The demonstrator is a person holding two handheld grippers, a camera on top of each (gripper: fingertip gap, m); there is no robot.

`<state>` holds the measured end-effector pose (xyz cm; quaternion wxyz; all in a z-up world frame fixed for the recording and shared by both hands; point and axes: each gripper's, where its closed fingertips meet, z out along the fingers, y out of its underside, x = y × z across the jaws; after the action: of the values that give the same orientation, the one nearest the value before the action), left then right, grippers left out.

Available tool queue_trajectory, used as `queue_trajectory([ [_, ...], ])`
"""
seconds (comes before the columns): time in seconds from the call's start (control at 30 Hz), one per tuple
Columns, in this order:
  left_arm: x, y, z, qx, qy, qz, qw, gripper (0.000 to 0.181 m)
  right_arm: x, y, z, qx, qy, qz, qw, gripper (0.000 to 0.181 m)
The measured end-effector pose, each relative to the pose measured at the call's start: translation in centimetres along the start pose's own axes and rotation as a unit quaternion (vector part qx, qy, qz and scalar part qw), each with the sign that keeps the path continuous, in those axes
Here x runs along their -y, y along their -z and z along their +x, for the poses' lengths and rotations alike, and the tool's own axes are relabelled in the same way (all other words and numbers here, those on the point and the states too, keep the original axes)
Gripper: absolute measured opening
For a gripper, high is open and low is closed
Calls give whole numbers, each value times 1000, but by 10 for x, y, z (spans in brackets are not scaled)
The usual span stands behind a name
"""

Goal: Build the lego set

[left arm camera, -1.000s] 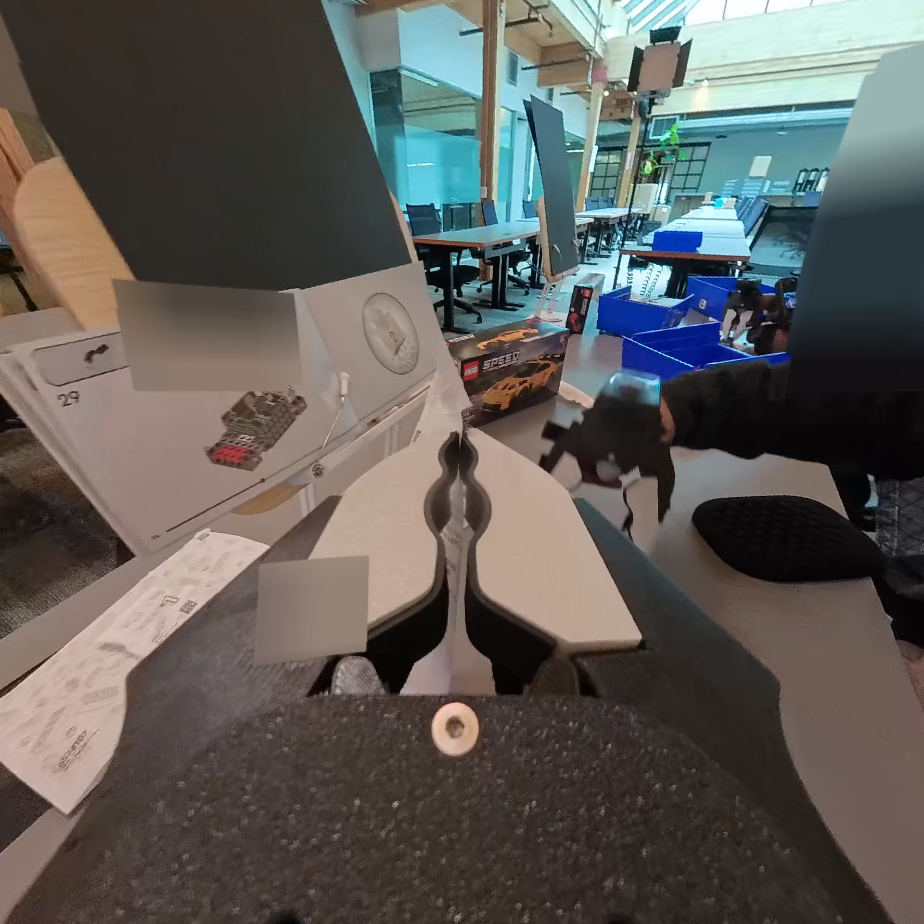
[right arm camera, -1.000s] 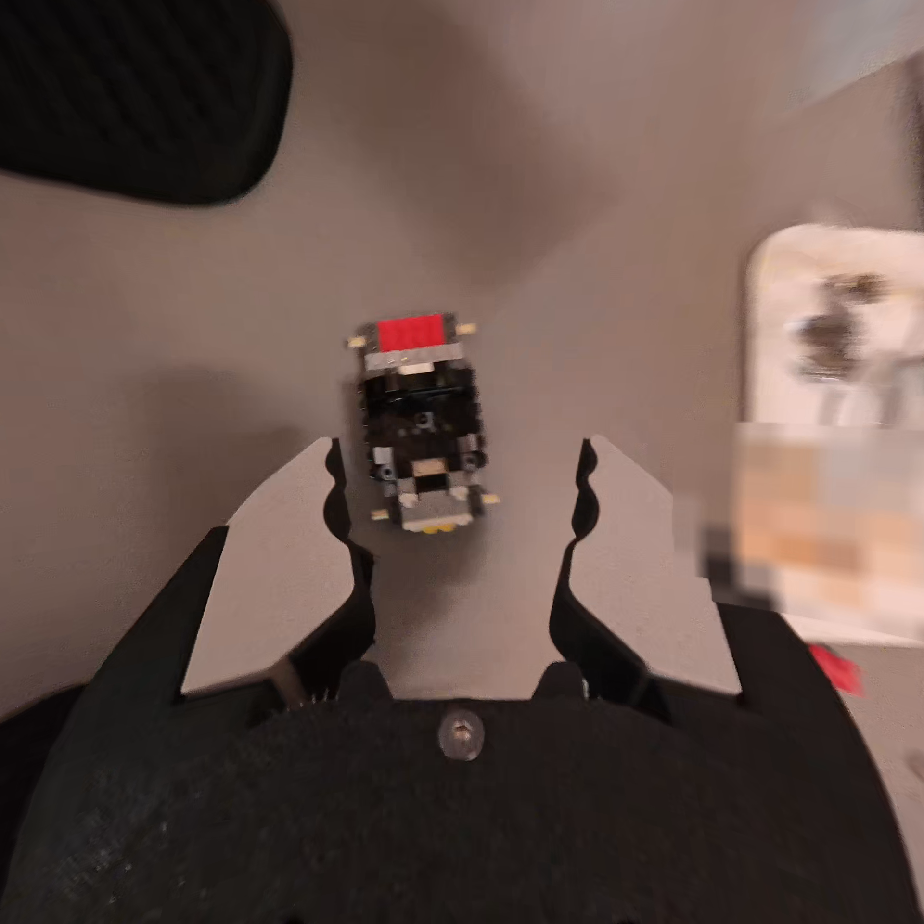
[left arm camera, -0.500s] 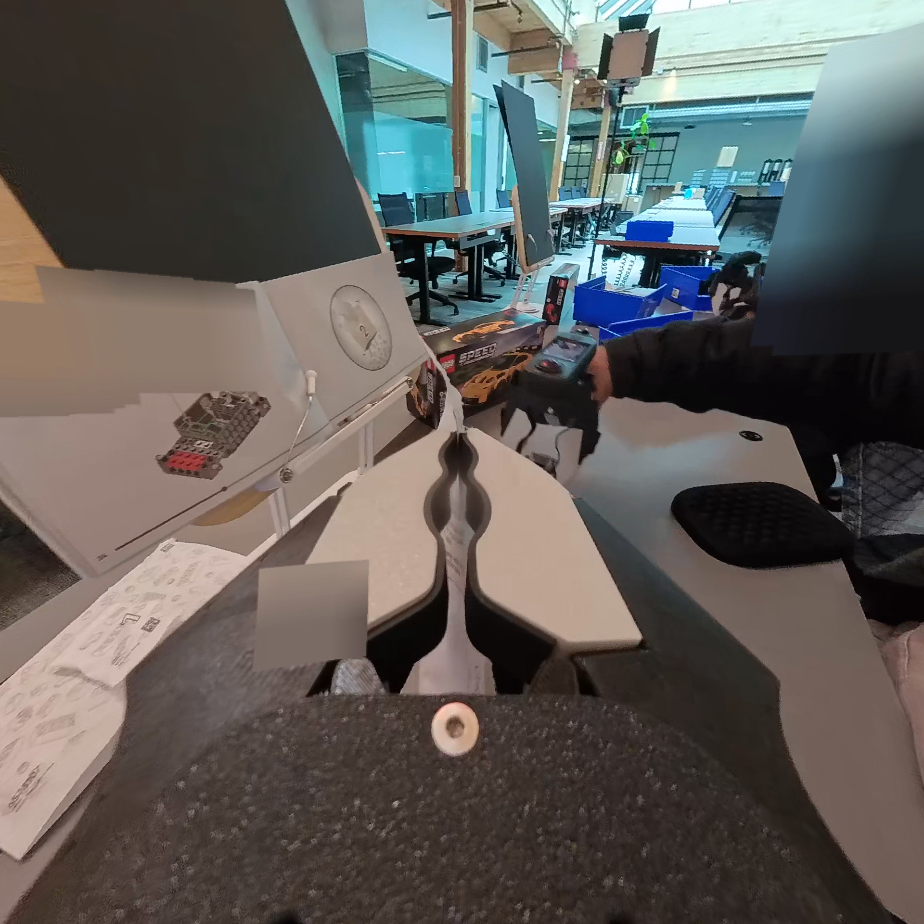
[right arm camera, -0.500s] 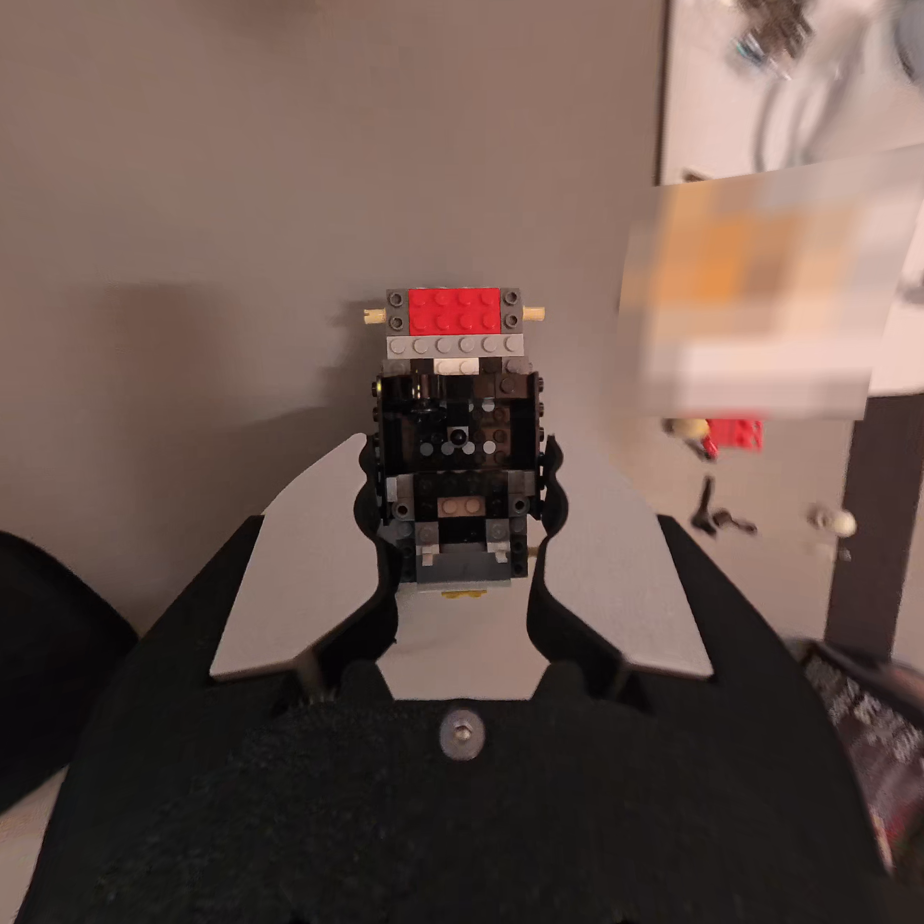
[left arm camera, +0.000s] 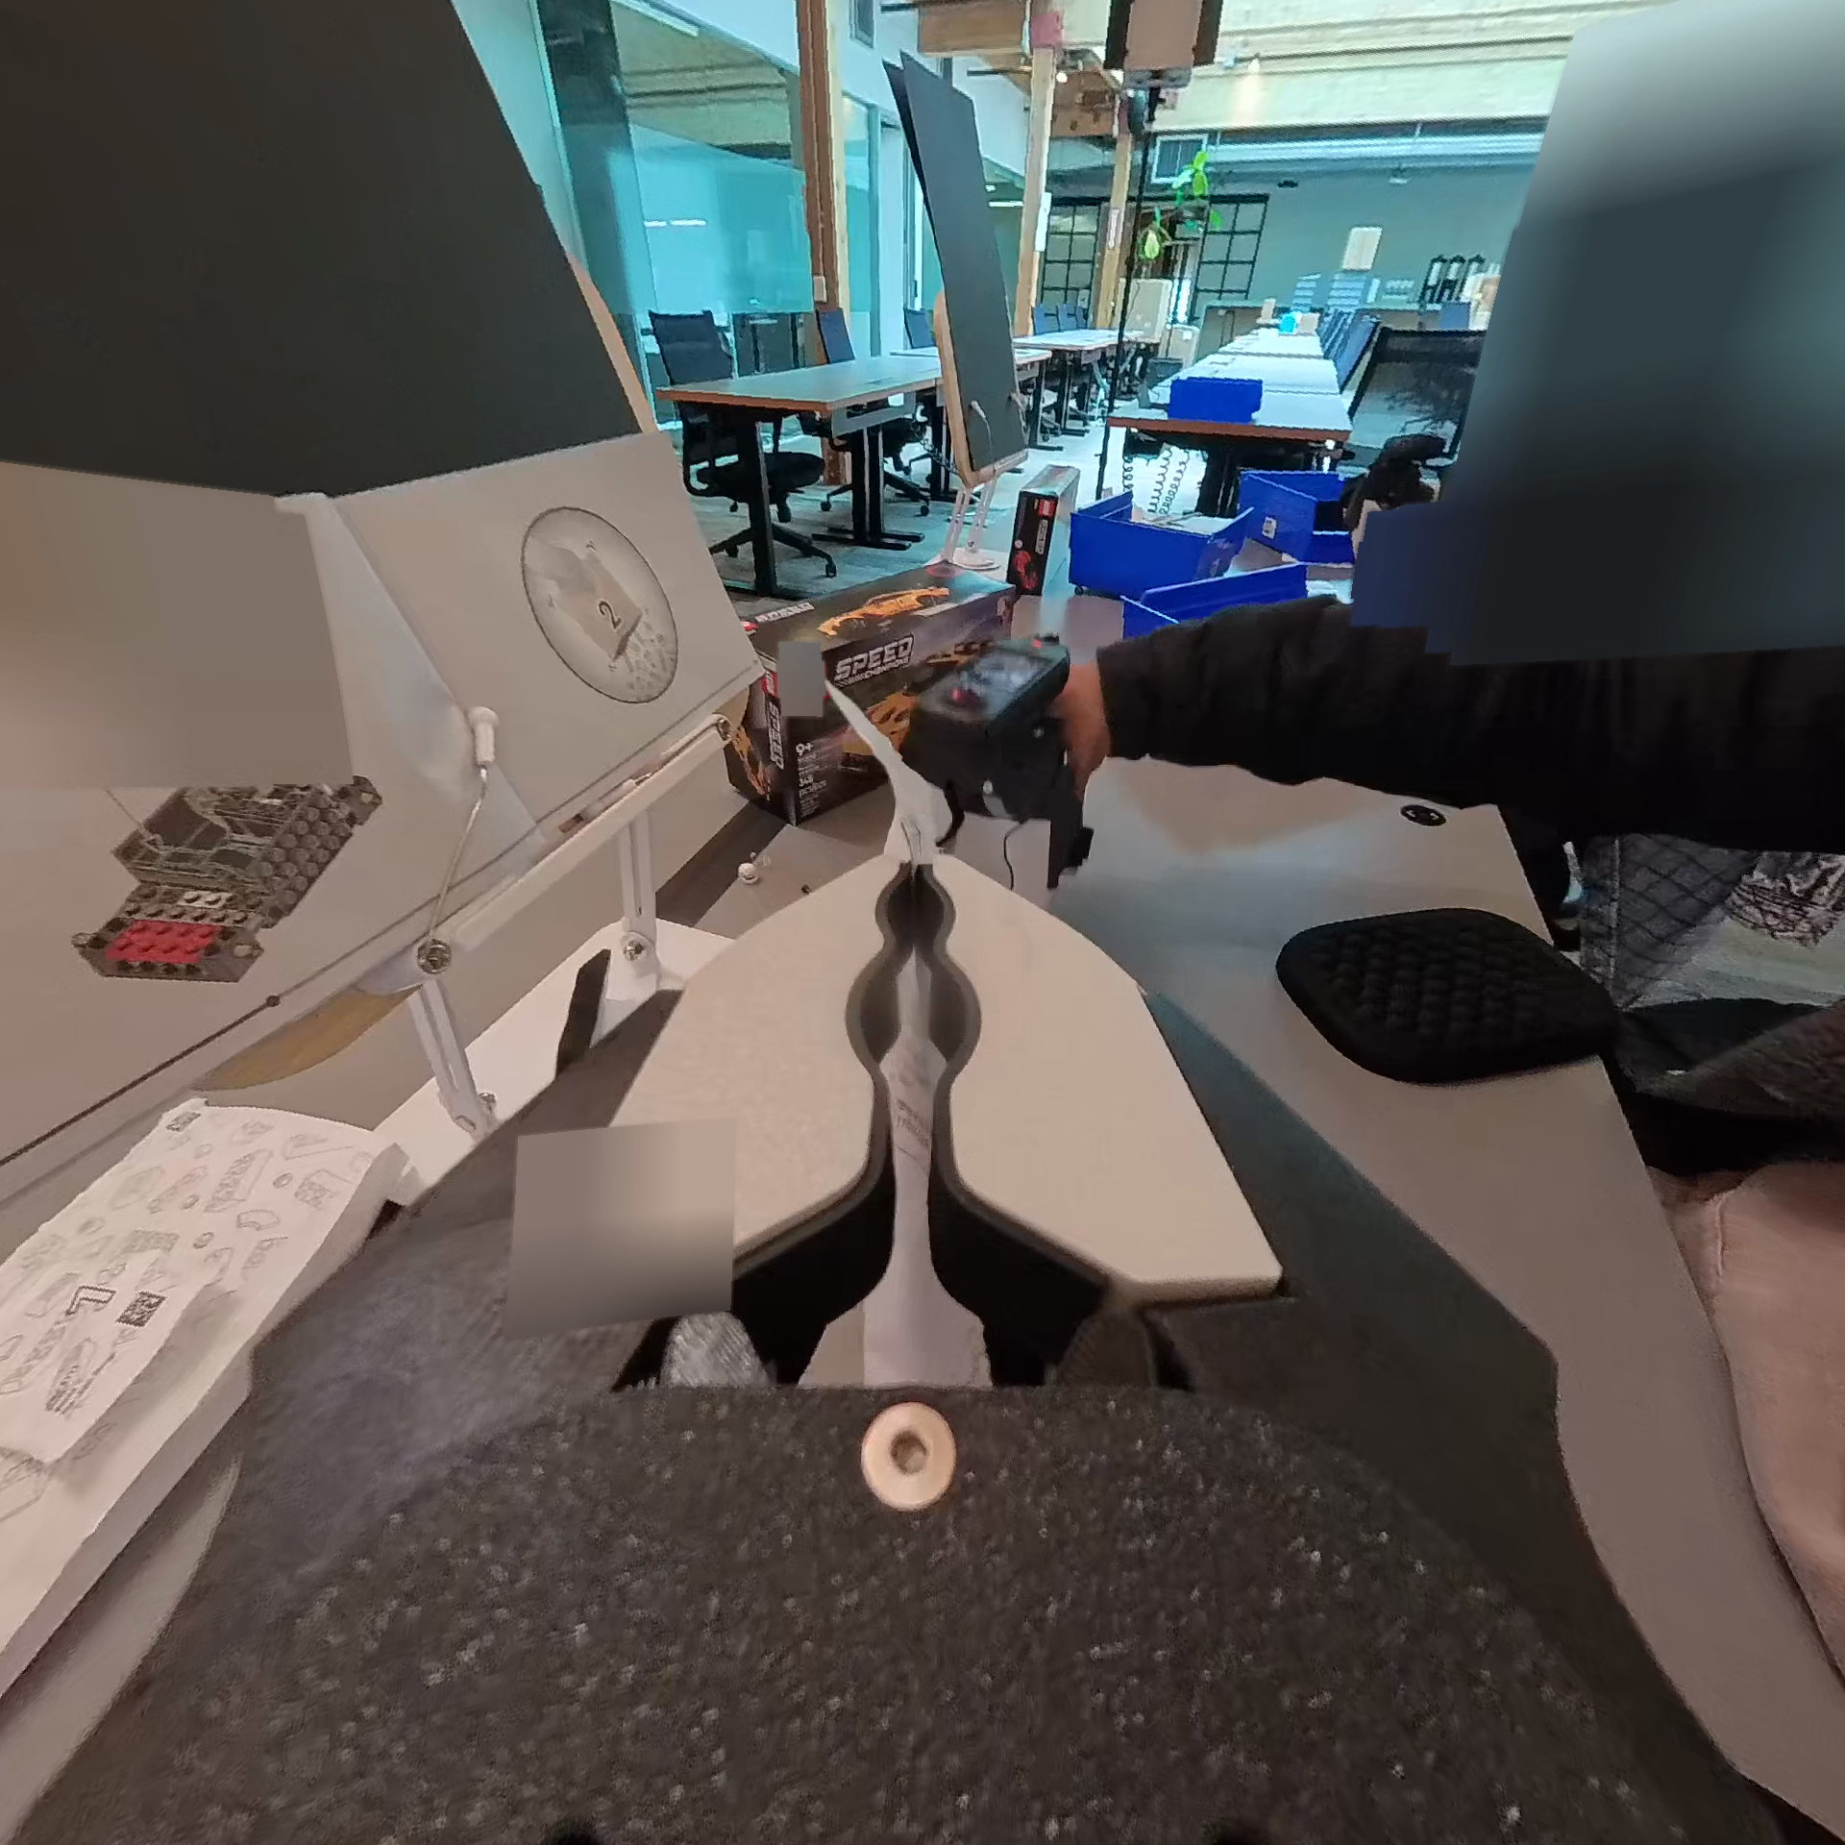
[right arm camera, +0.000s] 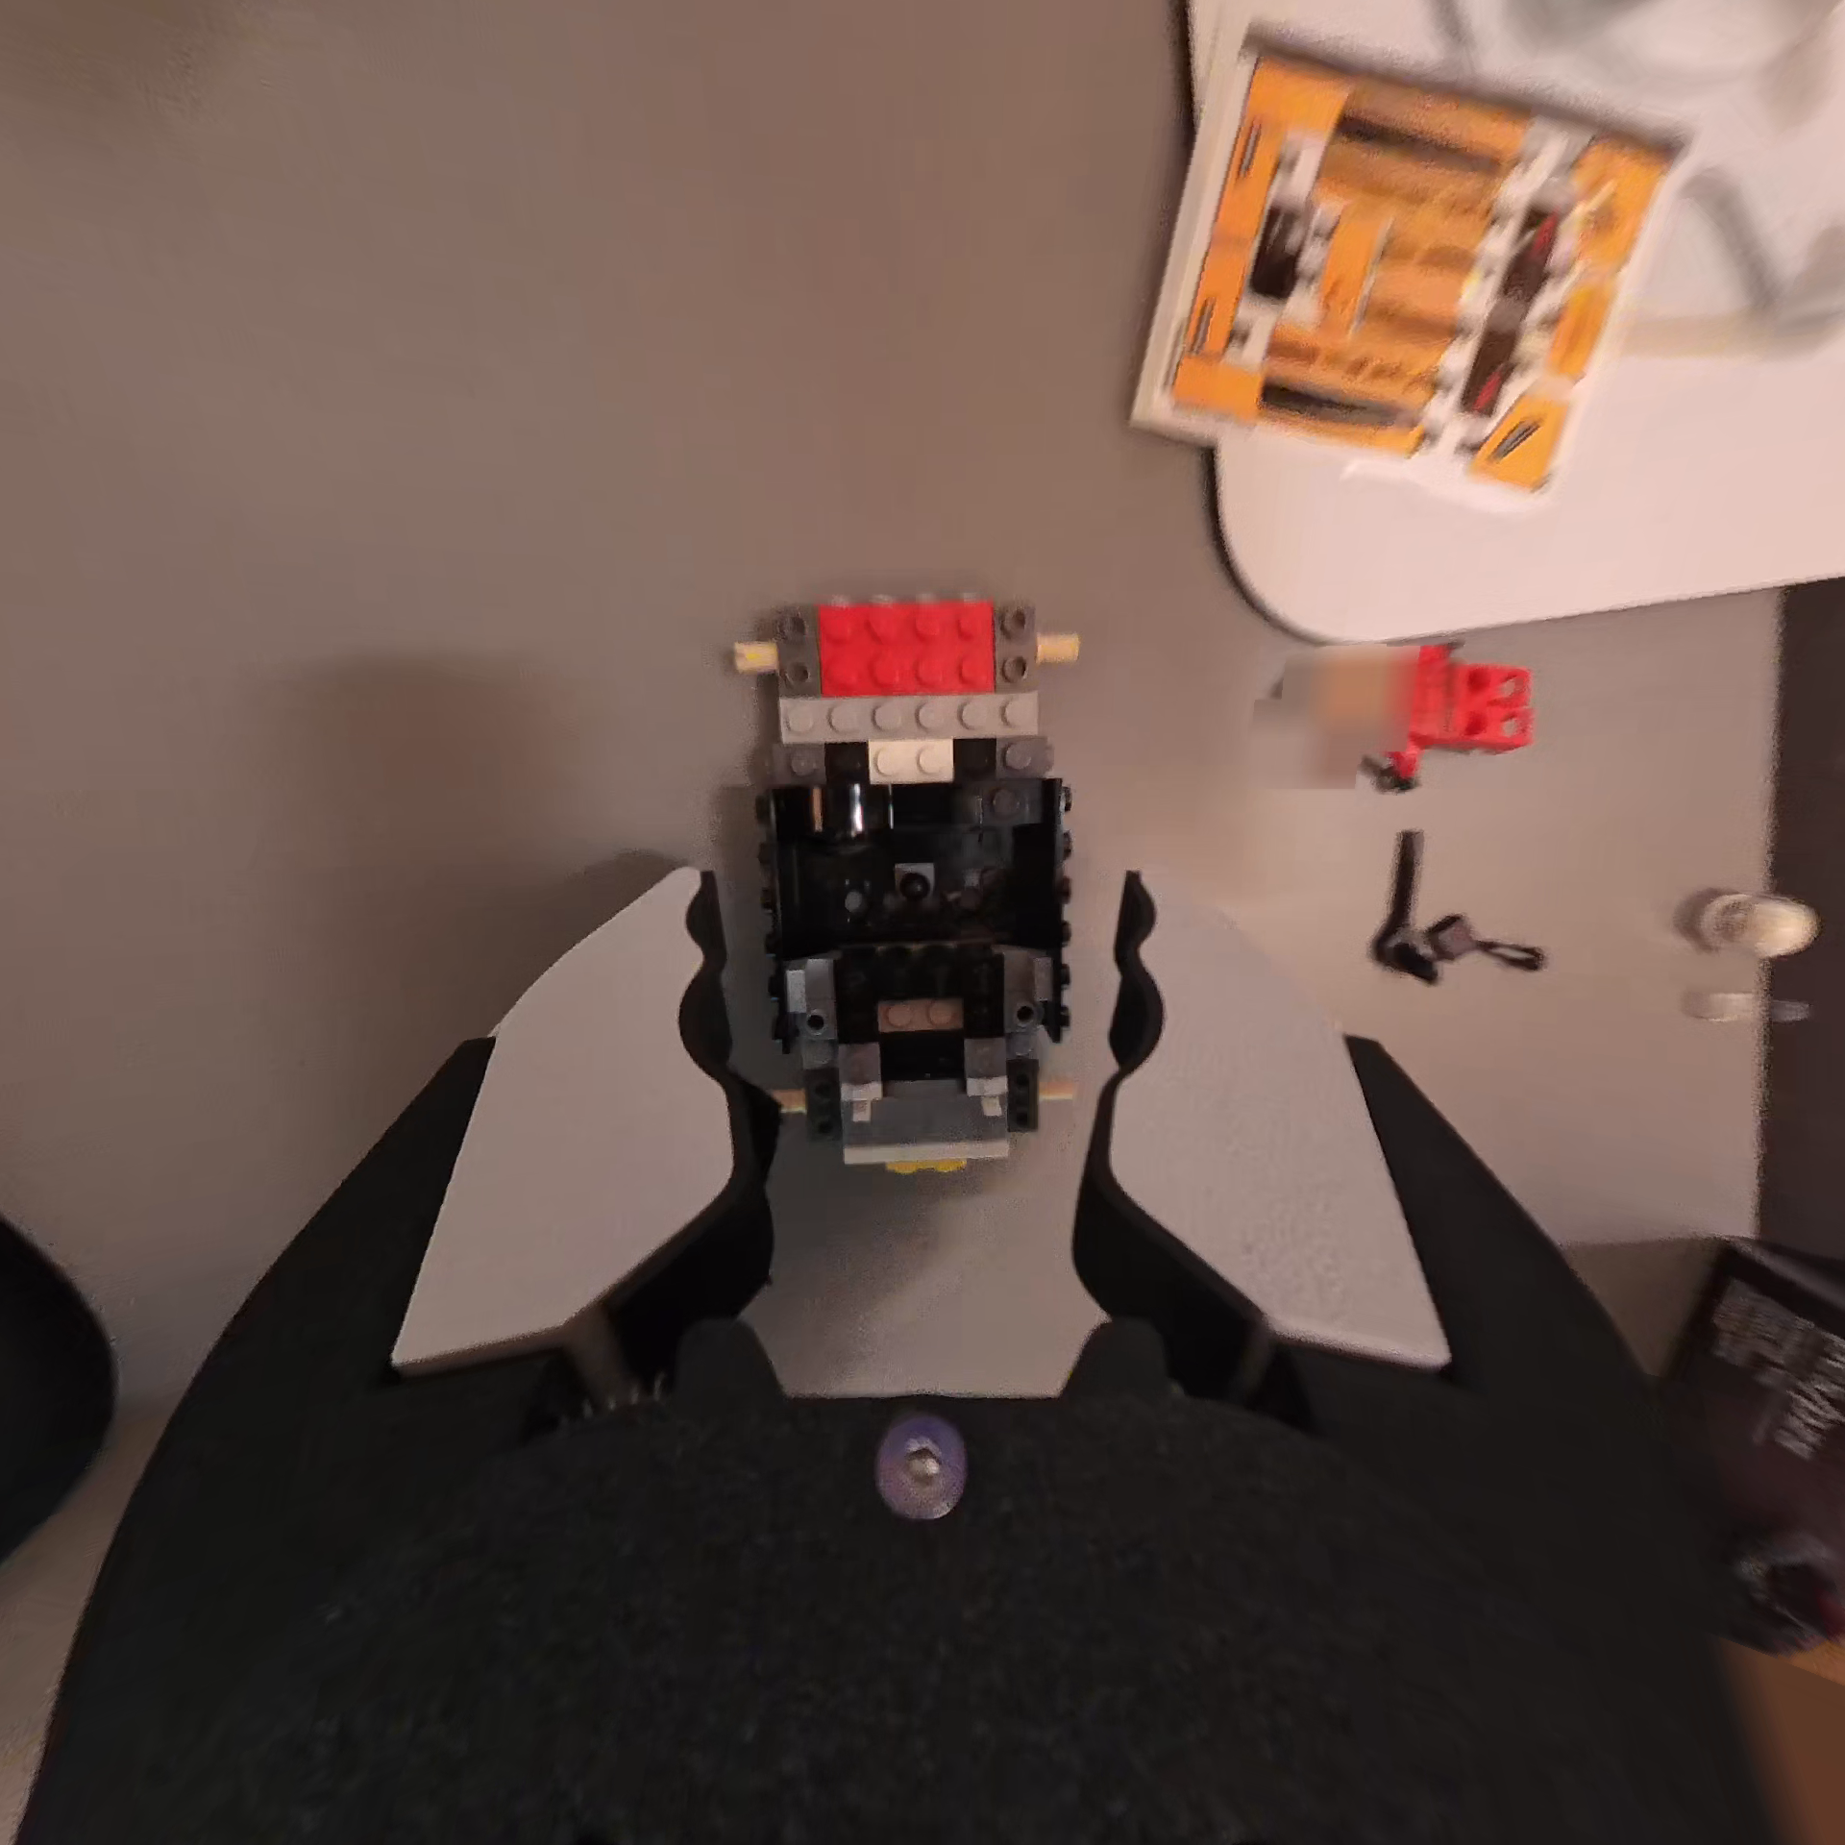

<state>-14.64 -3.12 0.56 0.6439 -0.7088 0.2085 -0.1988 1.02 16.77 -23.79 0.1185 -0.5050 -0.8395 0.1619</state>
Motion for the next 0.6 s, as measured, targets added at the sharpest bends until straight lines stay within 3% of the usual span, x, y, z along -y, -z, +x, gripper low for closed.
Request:
queue_trajectory([
  [0.13, -11, -14, 7, -20, 3, -23, 1000, 0, 59, 56, -10, -17, 26, 99, 995, 74],
  [0.23, -22, -27, 16, -38, 6, -50, 998, 0, 120, 107, -37, -23, 76, 174, 982, 63],
  [0.33, -32, -41, 26, -55, 7, -76, 996, 0, 172, 140, -68, -30, 129, 201, 971, 52],
  [0.47, -41, -55, 46, -80, -3, -104, 991, 0, 214, 144, -96, -50, 196, 178, 963, 46],
  [0.6, -43, -62, 62, -85, -29, -129, 988, 0, 229, 134, -111, -46, 241, 137, 960, 38],
])
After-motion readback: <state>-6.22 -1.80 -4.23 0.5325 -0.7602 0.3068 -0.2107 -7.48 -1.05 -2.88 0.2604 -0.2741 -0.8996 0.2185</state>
